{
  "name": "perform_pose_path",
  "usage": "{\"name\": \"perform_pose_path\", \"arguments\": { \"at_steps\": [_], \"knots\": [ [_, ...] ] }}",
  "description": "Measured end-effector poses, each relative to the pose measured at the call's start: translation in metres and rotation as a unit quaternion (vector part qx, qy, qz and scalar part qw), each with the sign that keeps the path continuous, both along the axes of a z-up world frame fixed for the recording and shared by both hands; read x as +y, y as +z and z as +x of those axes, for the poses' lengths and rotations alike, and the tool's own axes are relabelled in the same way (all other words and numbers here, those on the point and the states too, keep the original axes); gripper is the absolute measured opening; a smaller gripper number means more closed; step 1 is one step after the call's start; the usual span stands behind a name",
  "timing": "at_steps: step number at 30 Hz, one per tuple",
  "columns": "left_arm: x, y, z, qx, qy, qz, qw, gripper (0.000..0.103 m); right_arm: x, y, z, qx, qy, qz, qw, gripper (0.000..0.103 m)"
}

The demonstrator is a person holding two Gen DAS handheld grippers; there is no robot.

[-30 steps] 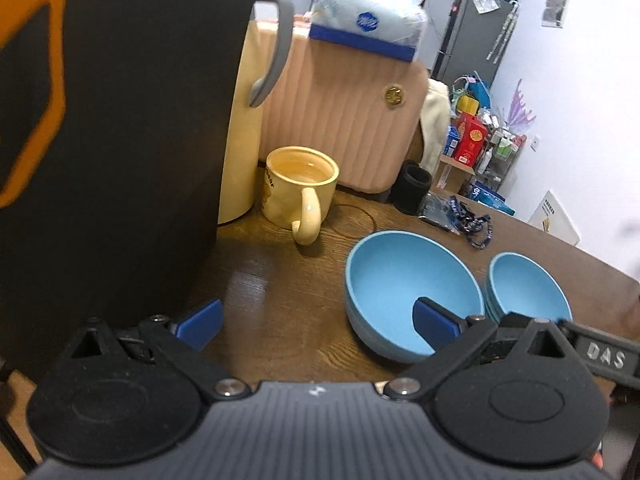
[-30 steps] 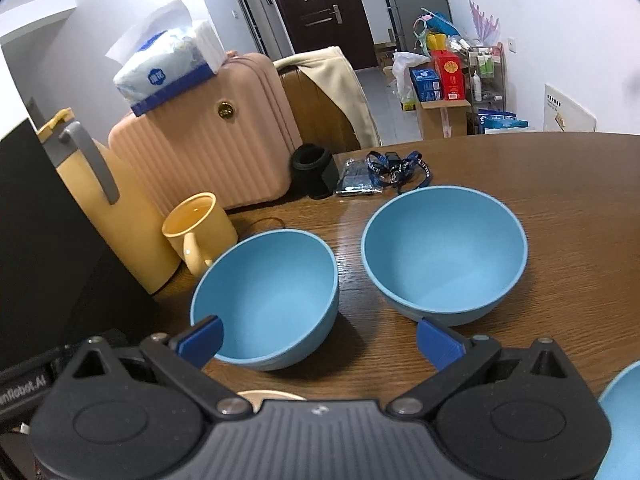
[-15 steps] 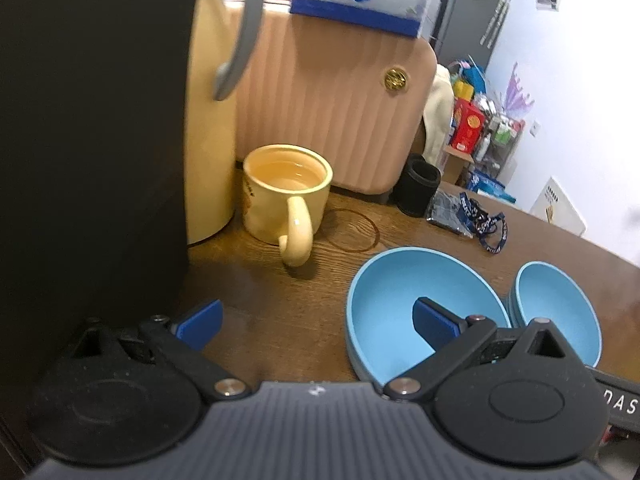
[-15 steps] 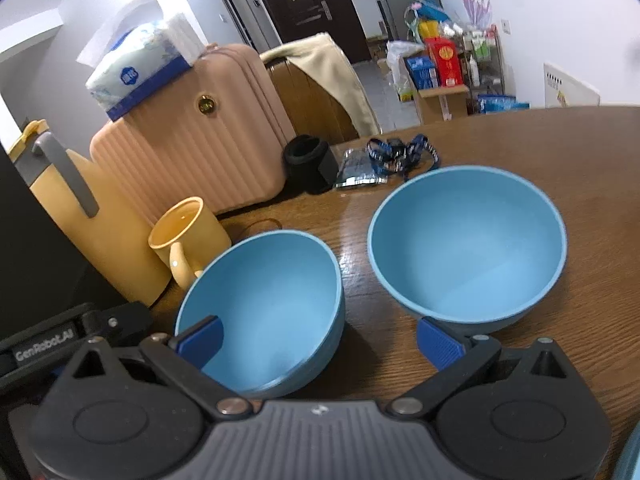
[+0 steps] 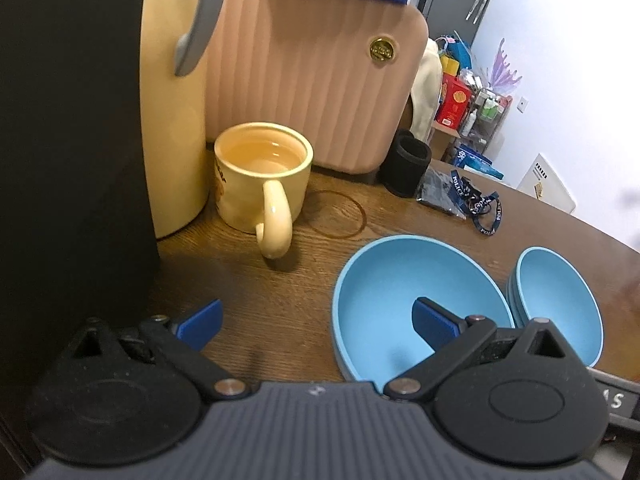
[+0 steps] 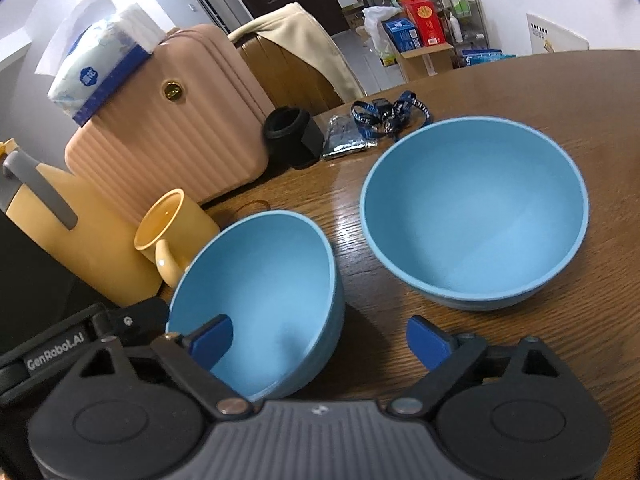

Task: Organize plates and bowls
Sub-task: 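Close both tools on the rim of the blue bowl by the mug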

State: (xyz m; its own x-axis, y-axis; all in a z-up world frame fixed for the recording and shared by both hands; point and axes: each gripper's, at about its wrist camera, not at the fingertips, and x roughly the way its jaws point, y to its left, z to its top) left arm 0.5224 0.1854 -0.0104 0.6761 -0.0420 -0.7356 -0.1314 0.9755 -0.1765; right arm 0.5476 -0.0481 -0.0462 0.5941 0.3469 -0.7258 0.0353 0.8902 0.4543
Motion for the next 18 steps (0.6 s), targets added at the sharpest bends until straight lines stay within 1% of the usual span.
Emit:
{"name": "perform_pose_path", "arguments": {
  "at_steps": [2,3,4,6,7,11,12,13,15,18],
  "knots": [
    [0.0,-0.002,0.001,0.003,0.0,0.001,1.0,0.101,0.002,-0.001,0.002,0.003,0.001,0.0,1.0,0.082],
    [0.0,-0.003,0.002,0.003,-0.001,0.0,1.0,0.097,0.003,-0.002,0.002,0.002,0.001,0.0,1.0,0.076],
    [-0.001,-0.004,0.002,0.005,-0.001,-0.001,1.0,0.094,0.002,-0.002,0.002,0.0,-0.002,0.002,1.0,0.073],
    [-0.001,-0.006,0.004,0.009,-0.002,-0.003,0.9999,0.086,0.001,-0.004,0.002,-0.001,-0.007,0.01,1.0,0.063],
    [-0.001,-0.008,0.005,0.012,-0.002,-0.005,0.9999,0.084,0.001,-0.005,0.003,0.001,-0.006,0.014,1.0,0.061],
    [-0.003,-0.012,0.007,0.017,-0.004,-0.009,0.9998,0.066,0.003,-0.007,0.003,0.003,-0.002,0.025,1.0,0.045],
    [-0.004,-0.013,0.007,0.018,-0.006,-0.009,0.9998,0.059,0.003,-0.008,0.004,0.002,-0.001,0.026,1.0,0.043],
    [-0.004,-0.013,0.007,0.018,-0.007,-0.009,0.9998,0.056,0.004,-0.008,0.004,0.001,-0.001,0.026,1.0,0.042],
    [-0.006,-0.015,0.008,0.019,-0.012,-0.012,0.9997,0.039,0.005,-0.008,0.004,-0.001,-0.004,0.023,1.0,0.038],
    [-0.008,-0.017,0.009,0.023,-0.015,-0.013,0.9995,0.033,0.004,-0.009,0.004,-0.002,-0.006,0.022,1.0,0.031]
  ]
}}
